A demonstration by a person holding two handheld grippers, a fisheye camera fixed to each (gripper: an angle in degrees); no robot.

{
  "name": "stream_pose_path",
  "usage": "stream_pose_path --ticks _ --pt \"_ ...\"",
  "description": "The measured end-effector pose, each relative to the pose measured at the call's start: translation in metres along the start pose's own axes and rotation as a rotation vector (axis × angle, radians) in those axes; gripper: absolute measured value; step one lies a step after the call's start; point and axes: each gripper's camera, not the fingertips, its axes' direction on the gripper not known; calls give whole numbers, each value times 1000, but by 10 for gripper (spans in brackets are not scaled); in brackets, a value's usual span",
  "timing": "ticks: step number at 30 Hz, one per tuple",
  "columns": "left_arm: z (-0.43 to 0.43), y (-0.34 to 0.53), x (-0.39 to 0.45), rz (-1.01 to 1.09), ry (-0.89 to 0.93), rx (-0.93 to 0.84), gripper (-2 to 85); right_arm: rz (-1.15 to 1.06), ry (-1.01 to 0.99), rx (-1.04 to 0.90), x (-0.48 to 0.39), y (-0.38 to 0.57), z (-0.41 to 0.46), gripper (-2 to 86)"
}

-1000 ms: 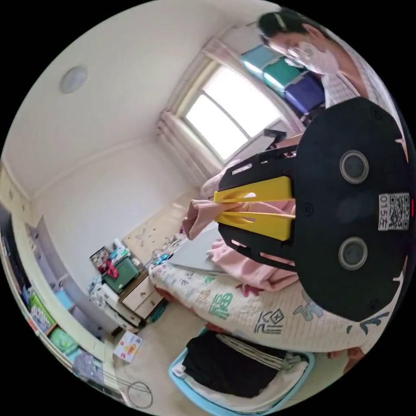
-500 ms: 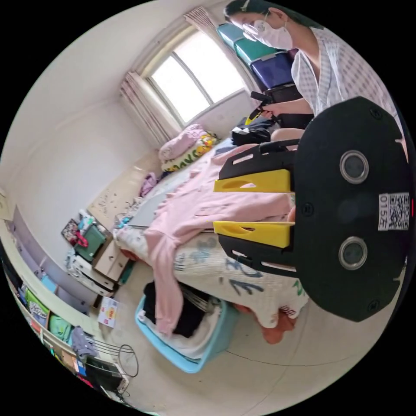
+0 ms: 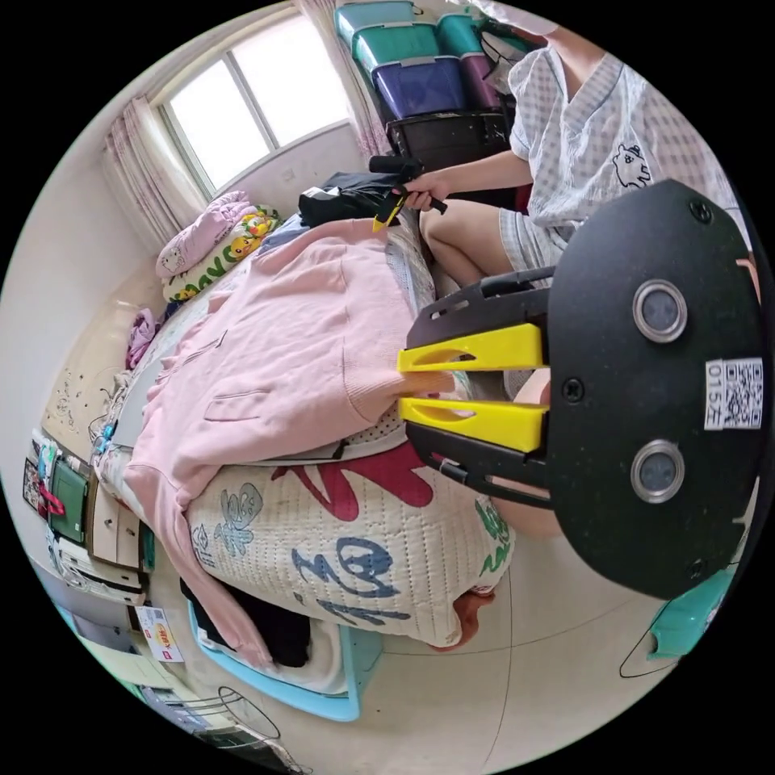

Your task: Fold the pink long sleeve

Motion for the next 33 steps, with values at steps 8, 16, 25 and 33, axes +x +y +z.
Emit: stream_pose_path --ticks 8,16,25,33 --pt "-28 25 -10 -29 -19 113 20 -62 -14 6 3 59 -78 11" --pt "-56 51 -34 -116 177 323 13 -3 -259 156 20 93 -134 9" --pt "-32 45 -16 -41 -111 196 14 -181 -14 100 -12 128 -89 61" --pt "-9 74 -46 -121 -47 197 12 -272 381 -12 2 219 8 132"
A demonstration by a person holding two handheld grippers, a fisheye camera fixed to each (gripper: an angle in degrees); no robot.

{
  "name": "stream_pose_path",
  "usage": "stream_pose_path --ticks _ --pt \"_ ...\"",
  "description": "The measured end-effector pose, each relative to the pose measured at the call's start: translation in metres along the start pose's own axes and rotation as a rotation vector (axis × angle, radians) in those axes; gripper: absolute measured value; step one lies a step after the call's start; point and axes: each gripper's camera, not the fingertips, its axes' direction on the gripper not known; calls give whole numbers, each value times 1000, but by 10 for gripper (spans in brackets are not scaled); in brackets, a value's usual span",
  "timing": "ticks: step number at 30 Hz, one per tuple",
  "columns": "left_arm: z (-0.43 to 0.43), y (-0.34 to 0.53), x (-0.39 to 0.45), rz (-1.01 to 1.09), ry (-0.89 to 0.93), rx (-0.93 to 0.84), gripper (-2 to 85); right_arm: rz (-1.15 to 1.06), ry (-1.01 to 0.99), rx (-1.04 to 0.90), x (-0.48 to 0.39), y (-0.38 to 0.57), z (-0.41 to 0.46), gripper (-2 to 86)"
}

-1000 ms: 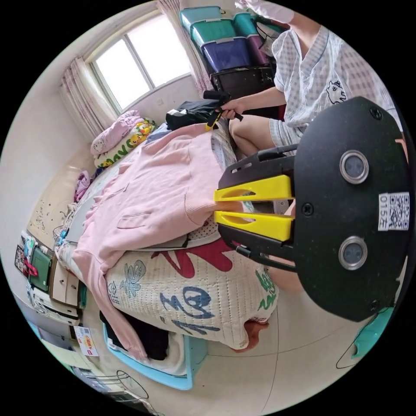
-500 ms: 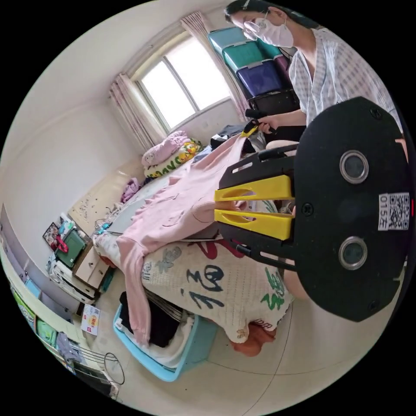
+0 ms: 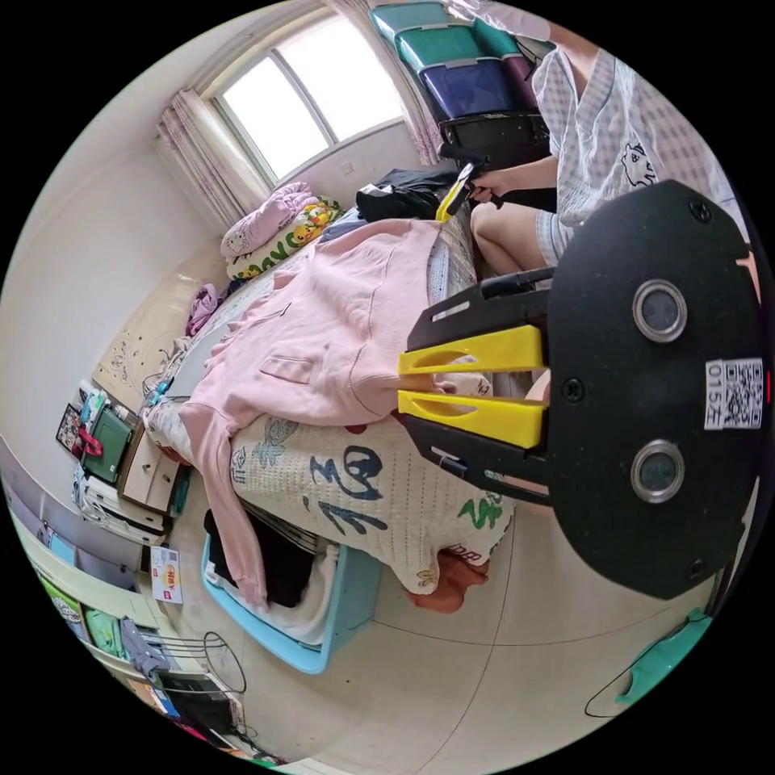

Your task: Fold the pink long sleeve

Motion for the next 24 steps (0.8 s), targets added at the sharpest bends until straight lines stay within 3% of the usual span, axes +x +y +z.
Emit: stream_pose_path --ticks 3,8,13,20,24 --pt "7 6 -4 -6 4 -4 11 -41 12 -31 -7 3 22 120" --pt "3 18 1 29 -11 52 11 17 -88 -5 14 3 15 24" --pt "2 30 10 97 -42 41 12 27 -6 15 33 42 -51 6" --pt "62 41 -7 91 -176 -109 16 15 69 -129 34 58 16 10" --pt "70 46 -12 116 -204 -134 25 -20 112 -152 29 48 7 19"
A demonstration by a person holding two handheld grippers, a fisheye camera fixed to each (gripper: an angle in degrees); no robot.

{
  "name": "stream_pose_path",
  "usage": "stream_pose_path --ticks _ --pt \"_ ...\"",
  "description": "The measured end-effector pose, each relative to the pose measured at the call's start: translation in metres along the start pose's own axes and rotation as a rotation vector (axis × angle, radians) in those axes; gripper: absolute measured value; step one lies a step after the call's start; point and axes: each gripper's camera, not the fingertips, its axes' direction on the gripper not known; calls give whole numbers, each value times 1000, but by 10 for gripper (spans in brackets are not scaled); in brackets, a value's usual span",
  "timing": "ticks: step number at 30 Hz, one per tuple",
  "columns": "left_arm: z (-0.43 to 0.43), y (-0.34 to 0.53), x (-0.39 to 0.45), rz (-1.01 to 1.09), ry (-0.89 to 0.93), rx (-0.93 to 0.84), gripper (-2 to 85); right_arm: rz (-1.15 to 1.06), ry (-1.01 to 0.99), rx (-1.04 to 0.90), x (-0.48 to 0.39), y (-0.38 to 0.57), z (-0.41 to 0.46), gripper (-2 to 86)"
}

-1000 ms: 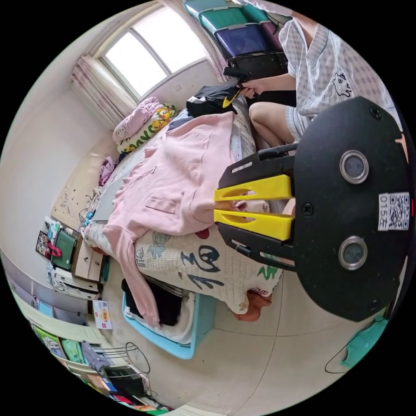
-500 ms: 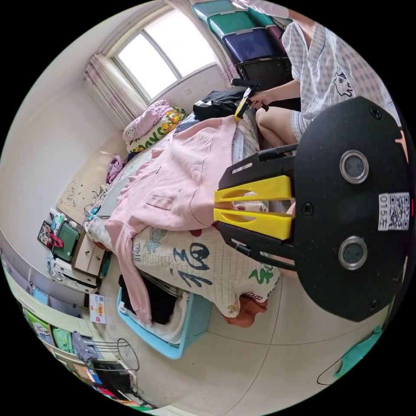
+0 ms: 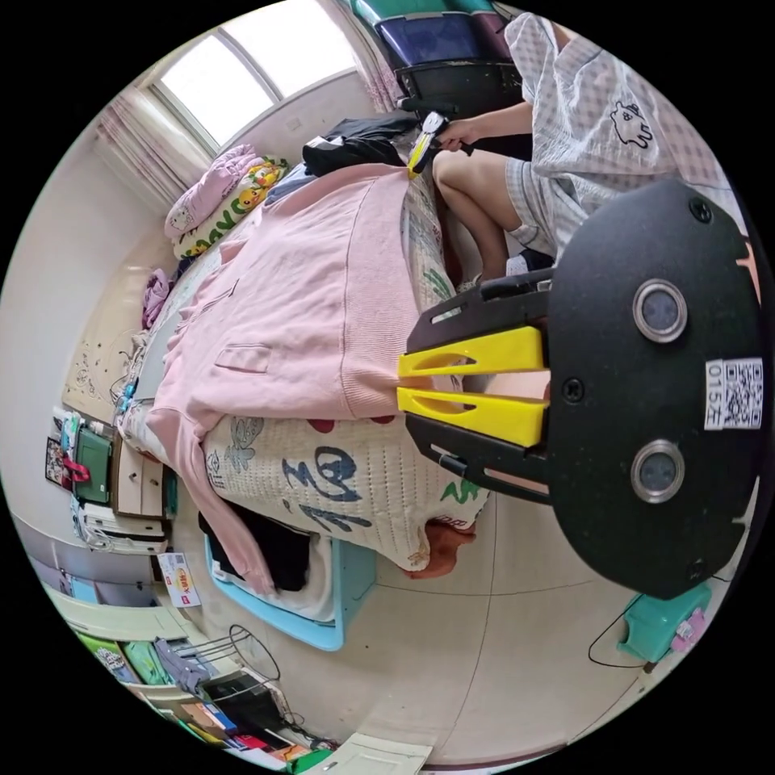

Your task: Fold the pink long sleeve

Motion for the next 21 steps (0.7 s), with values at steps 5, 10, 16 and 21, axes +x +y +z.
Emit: stream_pose_path --ticks 5,10,16,21 --pt "-2 11 -12 -25 -13 14 80 79 -139 -5 37 5 -53 69" --pt "6 4 -28 -47 121 20 110 165 -292 119 82 -9 -112 119" --pt "60 -13 -26 5 108 -161 3 105 -357 75 70 -73 -128 58" --pt "98 8 -9 85 -105 -280 -7 20 -202 -59 61 -106 -140 48"
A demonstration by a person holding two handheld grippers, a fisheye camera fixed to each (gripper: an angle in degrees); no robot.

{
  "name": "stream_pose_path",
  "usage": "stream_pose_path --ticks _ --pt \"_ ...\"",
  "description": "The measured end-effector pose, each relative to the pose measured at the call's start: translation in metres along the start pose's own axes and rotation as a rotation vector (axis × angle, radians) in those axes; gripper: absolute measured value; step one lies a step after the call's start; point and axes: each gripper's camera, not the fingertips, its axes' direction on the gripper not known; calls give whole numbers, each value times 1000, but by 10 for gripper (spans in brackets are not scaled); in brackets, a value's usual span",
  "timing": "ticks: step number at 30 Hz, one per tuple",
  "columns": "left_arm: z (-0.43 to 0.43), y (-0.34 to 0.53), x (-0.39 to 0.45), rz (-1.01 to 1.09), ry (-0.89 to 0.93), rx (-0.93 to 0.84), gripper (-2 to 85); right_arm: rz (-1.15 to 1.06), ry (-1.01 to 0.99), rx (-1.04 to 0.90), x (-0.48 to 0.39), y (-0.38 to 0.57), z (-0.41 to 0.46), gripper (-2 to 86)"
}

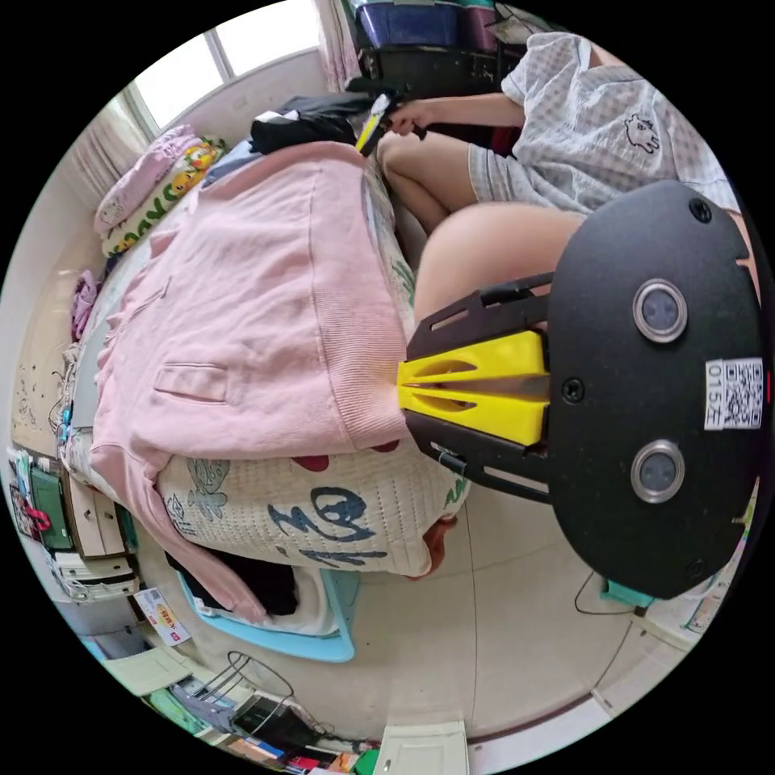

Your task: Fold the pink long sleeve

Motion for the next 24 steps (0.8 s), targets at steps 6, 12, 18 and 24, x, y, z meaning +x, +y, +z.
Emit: stream_pose_path --ticks 6,12,18,24 --pt "25 17 -7 -9 -26 -20 -7 40 -109 -19 26 -30 -57 54" --pt "5 44 0 79 -56 151 -4 17 -462 251 105 -19 -230 48" --pt "3 -6 62 253 133 459 43 280 -249 708 259 -80 -421 59" --pt "109 -103 170 481 268 396 77 523 -206 667 416 -314 -416 113"
